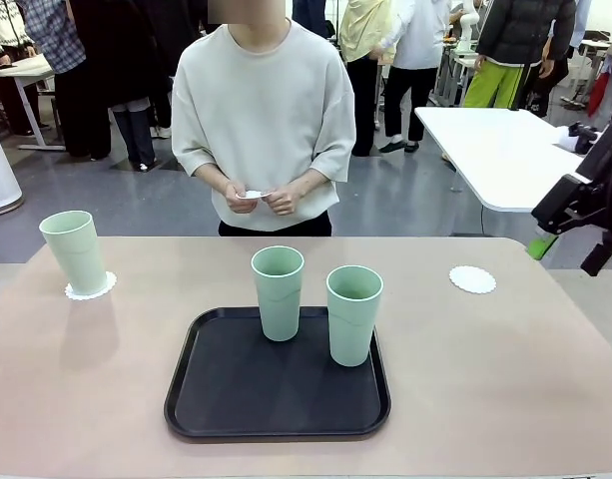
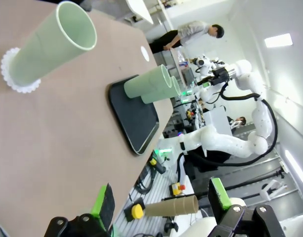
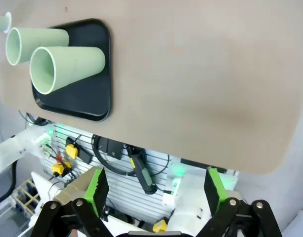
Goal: Place coasters on the table and set cups on them.
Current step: Take one Reusable plastic cup from the Flat Tray and place it on a coaster set by the human.
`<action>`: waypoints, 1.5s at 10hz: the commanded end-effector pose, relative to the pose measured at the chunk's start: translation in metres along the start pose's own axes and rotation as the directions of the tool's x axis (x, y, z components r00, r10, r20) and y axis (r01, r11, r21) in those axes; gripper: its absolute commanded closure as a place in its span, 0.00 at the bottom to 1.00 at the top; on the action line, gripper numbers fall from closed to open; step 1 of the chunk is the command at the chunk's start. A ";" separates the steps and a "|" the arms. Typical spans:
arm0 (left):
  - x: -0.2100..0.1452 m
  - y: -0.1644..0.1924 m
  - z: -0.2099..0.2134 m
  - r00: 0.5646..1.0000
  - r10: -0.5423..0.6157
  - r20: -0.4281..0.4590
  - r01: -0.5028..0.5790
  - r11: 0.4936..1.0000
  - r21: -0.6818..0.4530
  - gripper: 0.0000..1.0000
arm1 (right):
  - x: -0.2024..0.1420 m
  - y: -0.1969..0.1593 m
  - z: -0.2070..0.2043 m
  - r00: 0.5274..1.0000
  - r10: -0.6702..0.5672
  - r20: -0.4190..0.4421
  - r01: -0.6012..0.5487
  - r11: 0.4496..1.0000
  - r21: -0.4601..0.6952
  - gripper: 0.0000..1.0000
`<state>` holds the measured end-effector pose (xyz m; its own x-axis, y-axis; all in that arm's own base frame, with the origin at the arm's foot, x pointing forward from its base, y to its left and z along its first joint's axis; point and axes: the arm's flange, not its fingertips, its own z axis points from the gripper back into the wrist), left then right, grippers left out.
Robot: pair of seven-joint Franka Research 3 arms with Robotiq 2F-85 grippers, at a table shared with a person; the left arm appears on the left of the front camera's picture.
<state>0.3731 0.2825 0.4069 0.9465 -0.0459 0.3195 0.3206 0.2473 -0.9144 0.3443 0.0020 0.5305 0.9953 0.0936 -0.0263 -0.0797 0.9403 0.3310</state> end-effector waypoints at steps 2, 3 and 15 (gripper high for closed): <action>0.001 -0.002 0.003 1.000 0.013 0.004 -0.013 1.000 0.006 0.00 | -0.017 0.000 0.013 0.999 -0.024 0.021 0.024 1.000 -0.005 0.00; 0.001 -0.002 0.003 1.000 0.013 0.004 -0.013 1.000 0.006 0.00 | -0.017 0.000 0.013 0.999 -0.024 0.021 0.024 1.000 -0.005 0.00; 0.001 -0.002 0.003 1.000 0.013 0.004 -0.013 1.000 0.006 0.00 | 0.050 -0.001 -0.053 0.245 0.964 0.103 -0.946 0.214 0.244 0.00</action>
<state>0.3729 0.2828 0.4069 0.9464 -0.0452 0.3197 0.3207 0.2474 -0.9143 0.3733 0.0366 0.4723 0.2291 0.8653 0.4458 -0.9620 0.1314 0.2394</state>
